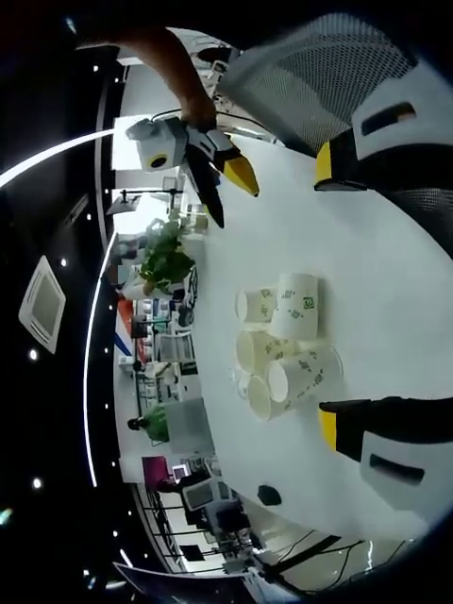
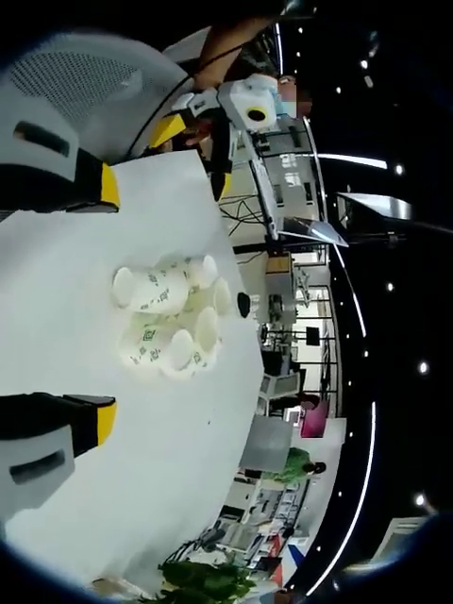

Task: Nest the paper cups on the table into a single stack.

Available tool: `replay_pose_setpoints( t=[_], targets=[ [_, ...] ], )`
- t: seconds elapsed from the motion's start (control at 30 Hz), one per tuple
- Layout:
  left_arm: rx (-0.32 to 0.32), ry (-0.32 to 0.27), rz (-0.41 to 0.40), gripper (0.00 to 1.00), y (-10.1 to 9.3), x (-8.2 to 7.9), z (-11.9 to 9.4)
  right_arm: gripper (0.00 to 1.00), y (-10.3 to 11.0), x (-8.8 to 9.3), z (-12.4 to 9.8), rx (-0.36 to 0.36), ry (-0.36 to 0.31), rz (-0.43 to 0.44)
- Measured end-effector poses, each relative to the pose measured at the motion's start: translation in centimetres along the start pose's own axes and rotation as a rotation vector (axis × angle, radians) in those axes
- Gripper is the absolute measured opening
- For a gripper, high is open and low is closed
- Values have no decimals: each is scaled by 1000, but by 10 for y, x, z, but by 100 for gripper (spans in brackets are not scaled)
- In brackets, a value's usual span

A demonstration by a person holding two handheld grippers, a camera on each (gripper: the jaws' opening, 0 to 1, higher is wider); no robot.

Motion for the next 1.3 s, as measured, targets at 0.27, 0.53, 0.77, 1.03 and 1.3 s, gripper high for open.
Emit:
replay_pose_setpoints(
  t=[0.27,0.53,0.77,1.03,1.3],
  targets=[
    [1,10,5,91,0,2,0,75,5,1,20,-38,18,-17],
    [-2,13,5,91,0,1,0,68,7,4,35,-61,40,-38],
    [1,15,2,90,-3,-1,0,65,8,8,45,-74,76,-44],
    [9,25,2,89,-3,1,1,59,12,9,61,-84,94,-32],
    [3,20,-7,90,-1,2,1,58,17,12,75,-105,121,-36]
  ],
)
Point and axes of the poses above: the point that each gripper's makers call its tool centre point, and the gripper's own axes: z roughly forward along the fingers, y roughly to its left, x roughly out of its underside, the point moved 5 cm from there along -z, roughly backward along the fingers, and after that the axes turned 7 degrees about z, right-handed, at the moved point
